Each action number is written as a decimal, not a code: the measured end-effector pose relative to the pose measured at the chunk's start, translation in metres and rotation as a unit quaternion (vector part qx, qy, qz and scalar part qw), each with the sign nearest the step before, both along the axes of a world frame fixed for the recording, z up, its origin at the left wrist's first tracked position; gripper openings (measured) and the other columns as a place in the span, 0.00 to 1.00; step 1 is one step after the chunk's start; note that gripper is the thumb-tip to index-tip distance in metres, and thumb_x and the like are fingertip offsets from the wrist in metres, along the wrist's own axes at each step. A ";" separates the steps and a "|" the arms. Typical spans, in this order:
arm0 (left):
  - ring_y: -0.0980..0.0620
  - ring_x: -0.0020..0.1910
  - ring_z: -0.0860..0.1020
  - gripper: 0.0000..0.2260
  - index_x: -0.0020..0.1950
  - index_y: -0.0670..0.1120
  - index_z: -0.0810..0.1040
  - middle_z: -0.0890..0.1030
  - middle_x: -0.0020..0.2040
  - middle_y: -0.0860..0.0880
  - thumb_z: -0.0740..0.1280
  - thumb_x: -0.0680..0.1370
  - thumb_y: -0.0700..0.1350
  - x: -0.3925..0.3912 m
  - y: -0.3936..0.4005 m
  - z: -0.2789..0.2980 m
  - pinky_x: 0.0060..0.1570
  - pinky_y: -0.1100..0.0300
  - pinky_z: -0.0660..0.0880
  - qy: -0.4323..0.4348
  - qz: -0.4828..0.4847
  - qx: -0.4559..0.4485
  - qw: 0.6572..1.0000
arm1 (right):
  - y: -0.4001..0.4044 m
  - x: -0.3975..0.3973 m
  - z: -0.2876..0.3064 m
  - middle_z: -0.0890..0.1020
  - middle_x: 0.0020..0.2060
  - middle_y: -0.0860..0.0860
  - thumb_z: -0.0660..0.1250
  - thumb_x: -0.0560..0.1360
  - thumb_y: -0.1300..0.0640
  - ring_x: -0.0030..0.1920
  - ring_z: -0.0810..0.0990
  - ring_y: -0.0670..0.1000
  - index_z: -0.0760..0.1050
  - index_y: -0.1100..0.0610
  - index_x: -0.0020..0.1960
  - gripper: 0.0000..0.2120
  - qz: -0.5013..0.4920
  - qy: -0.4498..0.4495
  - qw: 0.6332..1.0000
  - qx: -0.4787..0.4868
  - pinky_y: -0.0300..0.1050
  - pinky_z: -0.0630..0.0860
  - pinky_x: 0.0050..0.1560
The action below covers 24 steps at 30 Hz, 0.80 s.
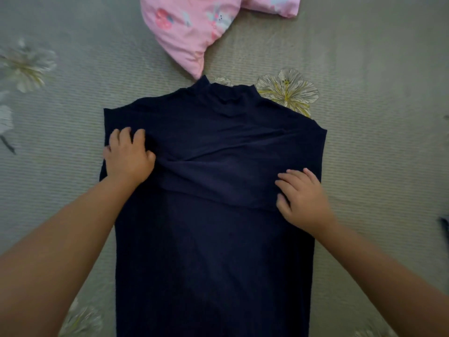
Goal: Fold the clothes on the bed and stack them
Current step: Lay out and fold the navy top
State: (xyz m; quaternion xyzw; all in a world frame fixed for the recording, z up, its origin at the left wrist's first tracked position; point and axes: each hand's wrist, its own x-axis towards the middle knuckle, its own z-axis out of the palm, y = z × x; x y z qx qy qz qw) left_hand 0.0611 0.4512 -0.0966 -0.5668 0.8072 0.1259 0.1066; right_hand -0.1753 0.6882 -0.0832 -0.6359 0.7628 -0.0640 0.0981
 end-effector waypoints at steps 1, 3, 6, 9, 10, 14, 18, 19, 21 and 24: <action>0.38 0.70 0.57 0.25 0.73 0.41 0.57 0.59 0.72 0.36 0.59 0.79 0.48 0.007 -0.002 0.000 0.66 0.43 0.57 0.025 0.061 0.015 0.998 | -0.017 0.007 -0.001 0.83 0.44 0.61 0.63 0.69 0.60 0.48 0.82 0.62 0.81 0.66 0.45 0.12 0.003 -0.012 0.999 -0.048 0.65 0.74 0.51; 0.35 0.66 0.63 0.26 0.72 0.38 0.58 0.64 0.68 0.33 0.59 0.79 0.50 0.019 -0.008 -0.001 0.65 0.42 0.62 0.067 0.170 0.036 0.982 | -0.056 0.021 -0.005 0.82 0.47 0.62 0.72 0.67 0.63 0.51 0.81 0.62 0.80 0.67 0.50 0.13 0.005 -0.022 0.998 -0.061 0.63 0.74 0.53; 0.36 0.61 0.70 0.21 0.67 0.37 0.67 0.72 0.62 0.34 0.62 0.78 0.48 0.032 -0.015 -0.006 0.58 0.45 0.66 0.058 0.194 0.016 0.979 | -0.106 0.035 -0.013 0.74 0.63 0.57 0.66 0.75 0.57 0.67 0.69 0.57 0.71 0.60 0.65 0.20 0.025 -0.032 0.998 0.044 0.60 0.56 0.69; 0.40 0.56 0.74 0.14 0.60 0.37 0.73 0.76 0.57 0.38 0.61 0.79 0.44 0.037 -0.016 -0.012 0.55 0.51 0.69 0.190 0.223 0.034 0.955 | -0.133 0.038 -0.026 0.74 0.59 0.51 0.56 0.79 0.52 0.63 0.68 0.52 0.72 0.54 0.64 0.16 0.050 -0.021 0.991 0.121 0.49 0.53 0.69; 0.43 0.54 0.74 0.11 0.58 0.38 0.73 0.77 0.55 0.40 0.61 0.78 0.42 0.039 -0.017 -0.011 0.52 0.56 0.69 0.260 0.251 0.041 0.932 | -0.138 0.037 -0.025 0.77 0.54 0.52 0.57 0.79 0.53 0.58 0.72 0.53 0.76 0.56 0.59 0.14 0.031 -0.047 0.993 0.107 0.47 0.59 0.65; 0.50 0.46 0.71 0.05 0.53 0.40 0.70 0.73 0.47 0.46 0.59 0.78 0.35 0.057 -0.012 -0.010 0.42 0.67 0.63 0.377 0.254 0.013 0.891 | -0.148 0.027 -0.016 0.77 0.41 0.55 0.60 0.77 0.61 0.46 0.76 0.57 0.77 0.64 0.45 0.09 -0.154 -0.175 0.972 -0.028 0.45 0.62 0.48; 0.45 0.50 0.74 0.10 0.58 0.35 0.70 0.77 0.52 0.41 0.59 0.78 0.34 0.068 -0.001 -0.021 0.46 0.62 0.65 0.327 0.206 -0.022 0.922 | -0.170 0.036 -0.028 0.77 0.47 0.56 0.56 0.79 0.58 0.50 0.74 0.57 0.75 0.62 0.48 0.11 -0.166 -0.068 0.983 0.051 0.47 0.59 0.51; 0.43 0.52 0.75 0.11 0.60 0.36 0.70 0.77 0.55 0.40 0.59 0.78 0.34 0.068 -0.001 -0.023 0.49 0.61 0.66 0.330 0.217 -0.027 0.918 | -0.175 0.039 -0.032 0.77 0.48 0.56 0.56 0.79 0.57 0.50 0.74 0.58 0.75 0.62 0.48 0.11 -0.154 -0.025 0.986 0.058 0.48 0.59 0.52; 0.43 0.54 0.76 0.13 0.62 0.39 0.70 0.78 0.56 0.40 0.58 0.78 0.35 0.065 -0.004 -0.023 0.50 0.62 0.66 0.345 0.225 -0.054 0.910 | -0.181 0.040 -0.037 0.77 0.48 0.56 0.55 0.79 0.57 0.50 0.74 0.58 0.75 0.62 0.49 0.12 -0.149 0.030 0.987 0.052 0.49 0.58 0.52; 0.44 0.45 0.77 0.12 0.60 0.39 0.74 0.80 0.49 0.39 0.58 0.78 0.35 0.062 -0.014 -0.019 0.46 0.62 0.67 0.355 0.195 -0.095 0.909 | -0.184 0.037 -0.039 0.77 0.47 0.57 0.55 0.79 0.57 0.48 0.74 0.59 0.74 0.62 0.48 0.12 -0.159 0.054 0.985 0.041 0.49 0.58 0.51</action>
